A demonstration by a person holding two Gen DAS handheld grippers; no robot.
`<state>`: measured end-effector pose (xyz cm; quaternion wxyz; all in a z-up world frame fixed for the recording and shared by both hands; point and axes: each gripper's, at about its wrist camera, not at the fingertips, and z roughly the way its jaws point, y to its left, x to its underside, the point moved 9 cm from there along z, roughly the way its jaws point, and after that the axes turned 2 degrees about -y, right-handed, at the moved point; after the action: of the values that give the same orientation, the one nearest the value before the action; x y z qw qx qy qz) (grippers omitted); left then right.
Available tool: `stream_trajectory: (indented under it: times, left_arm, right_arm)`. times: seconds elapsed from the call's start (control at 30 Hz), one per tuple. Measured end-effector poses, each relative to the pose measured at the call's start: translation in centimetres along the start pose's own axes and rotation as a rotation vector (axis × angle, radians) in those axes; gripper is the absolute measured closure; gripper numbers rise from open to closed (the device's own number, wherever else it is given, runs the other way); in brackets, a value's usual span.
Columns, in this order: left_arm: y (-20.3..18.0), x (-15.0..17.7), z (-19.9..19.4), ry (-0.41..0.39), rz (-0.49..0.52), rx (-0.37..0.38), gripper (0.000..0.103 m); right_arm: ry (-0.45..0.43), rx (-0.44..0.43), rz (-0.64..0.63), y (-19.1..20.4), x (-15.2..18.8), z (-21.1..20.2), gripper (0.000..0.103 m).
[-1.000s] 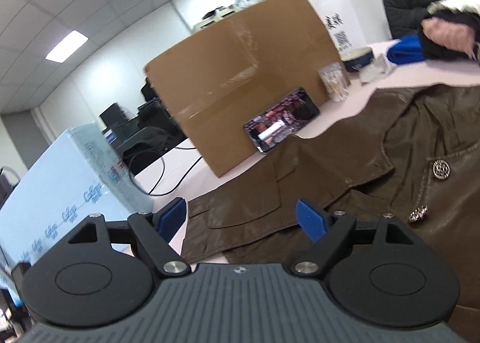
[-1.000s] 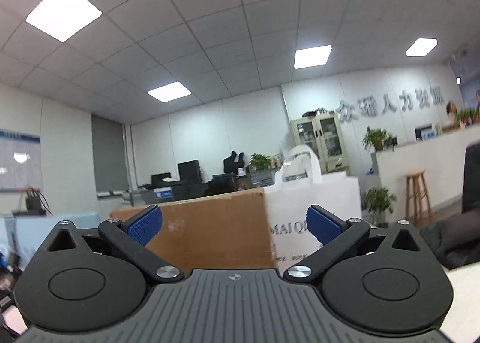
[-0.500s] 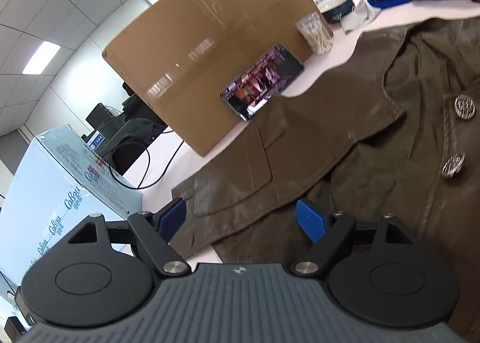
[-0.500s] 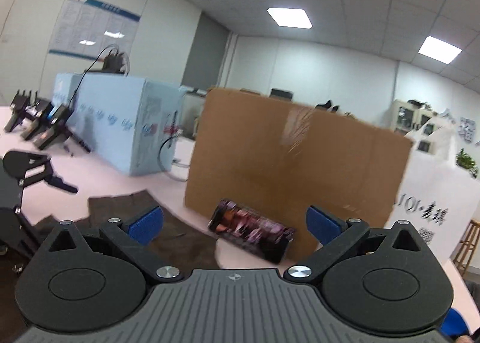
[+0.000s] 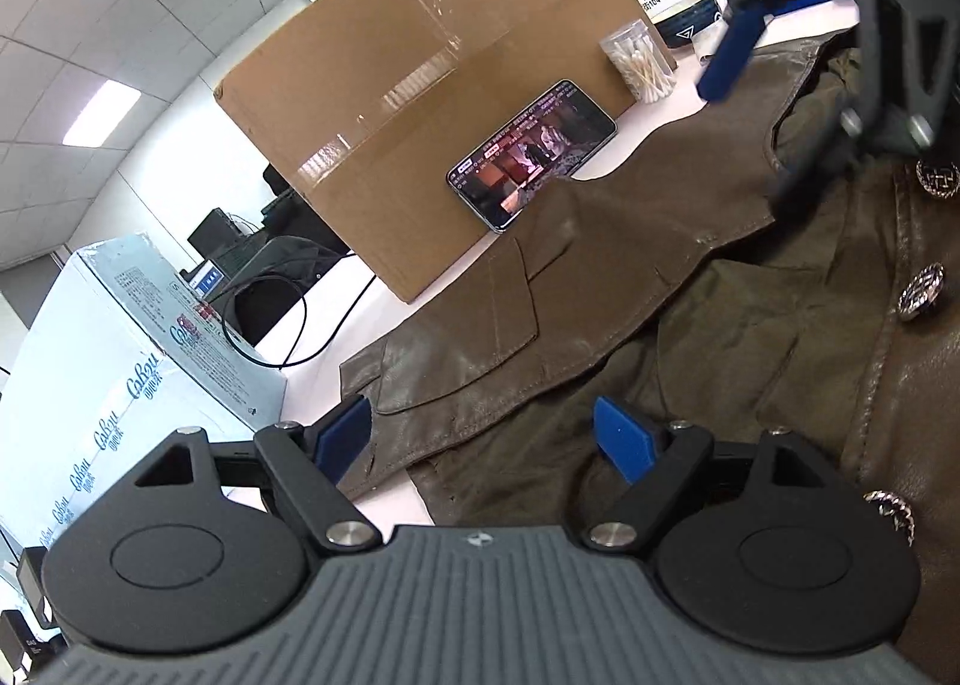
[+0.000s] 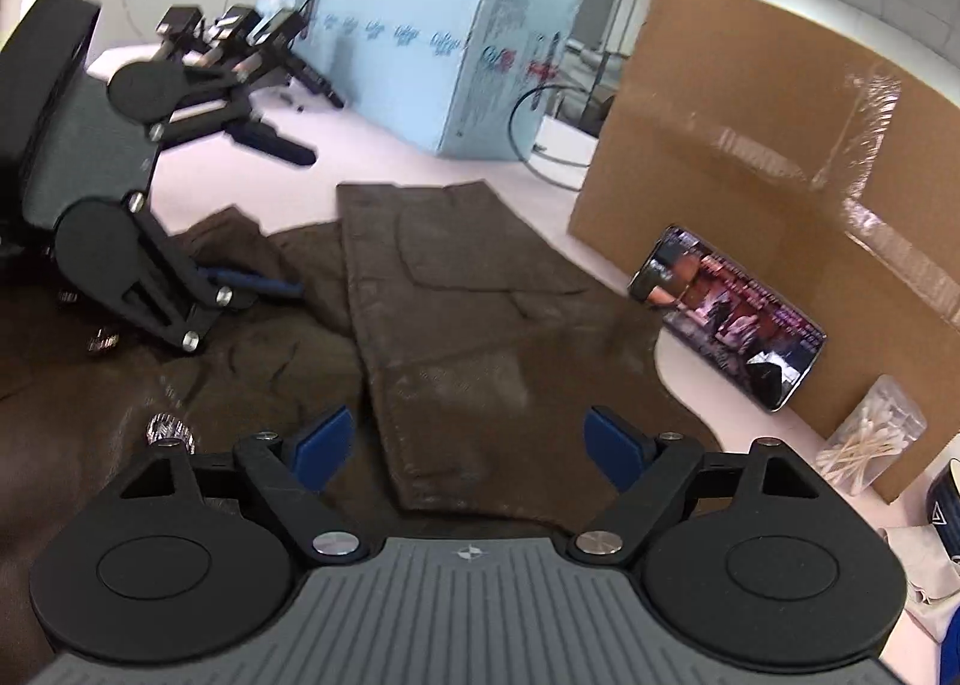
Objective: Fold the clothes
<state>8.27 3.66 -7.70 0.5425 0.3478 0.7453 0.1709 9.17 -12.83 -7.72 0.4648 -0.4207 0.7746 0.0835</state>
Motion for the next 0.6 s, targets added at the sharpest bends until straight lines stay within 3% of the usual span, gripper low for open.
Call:
stream_trajectory:
  times: [0.13, 0.27, 0.6]
  left_arm:
    - [0.0, -0.1, 0.0, -0.002, 0.003, -0.003, 0.023]
    - [0.0, -0.1, 0.1, -0.001, 0.000, -0.002, 0.023]
    - [-0.1, 0.1, 0.2, 0.011, -0.007, 0.001, 0.022]
  right_arm:
    - [0.020, 0.008, -0.040, 0.7, 0.3, 0.9, 0.022]
    - [0.032, 0.043, -0.087, 0.7, -0.1, 1.7, 0.045]
    - [0.082, 0.081, -0.117, 0.2, 0.4, 1.4, 0.088]
